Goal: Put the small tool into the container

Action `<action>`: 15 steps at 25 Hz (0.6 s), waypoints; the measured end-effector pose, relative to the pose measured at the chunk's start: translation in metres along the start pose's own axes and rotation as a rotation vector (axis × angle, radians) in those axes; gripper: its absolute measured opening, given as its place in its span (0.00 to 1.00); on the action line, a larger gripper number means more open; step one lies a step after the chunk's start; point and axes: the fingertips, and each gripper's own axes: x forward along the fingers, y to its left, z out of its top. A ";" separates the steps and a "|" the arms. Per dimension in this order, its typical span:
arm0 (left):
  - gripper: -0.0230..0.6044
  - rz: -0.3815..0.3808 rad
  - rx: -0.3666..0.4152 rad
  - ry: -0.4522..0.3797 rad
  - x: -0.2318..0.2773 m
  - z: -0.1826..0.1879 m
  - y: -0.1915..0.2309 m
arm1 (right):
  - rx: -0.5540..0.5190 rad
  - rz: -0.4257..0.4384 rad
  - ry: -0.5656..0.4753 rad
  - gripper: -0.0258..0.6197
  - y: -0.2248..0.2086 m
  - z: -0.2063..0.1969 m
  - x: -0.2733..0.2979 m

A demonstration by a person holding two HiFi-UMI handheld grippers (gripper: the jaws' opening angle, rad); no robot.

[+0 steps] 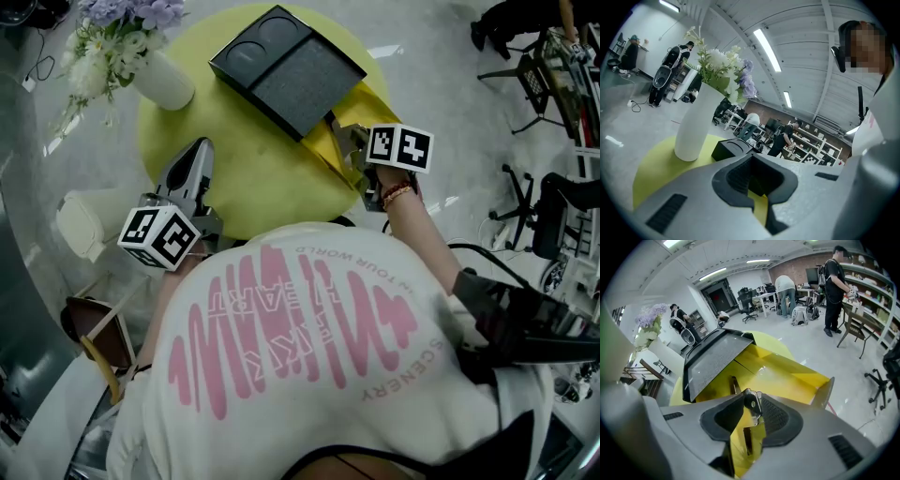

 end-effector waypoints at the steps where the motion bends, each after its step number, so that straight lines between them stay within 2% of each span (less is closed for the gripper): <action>1: 0.05 0.002 0.000 -0.003 -0.001 0.000 -0.001 | 0.000 0.000 0.003 0.18 0.000 0.000 0.000; 5: 0.05 0.022 0.000 -0.025 -0.008 0.001 -0.007 | 0.002 0.005 0.018 0.19 0.000 -0.003 -0.002; 15: 0.05 0.129 -0.010 -0.095 -0.035 -0.006 -0.032 | 0.017 -0.004 0.086 0.26 0.000 -0.007 0.004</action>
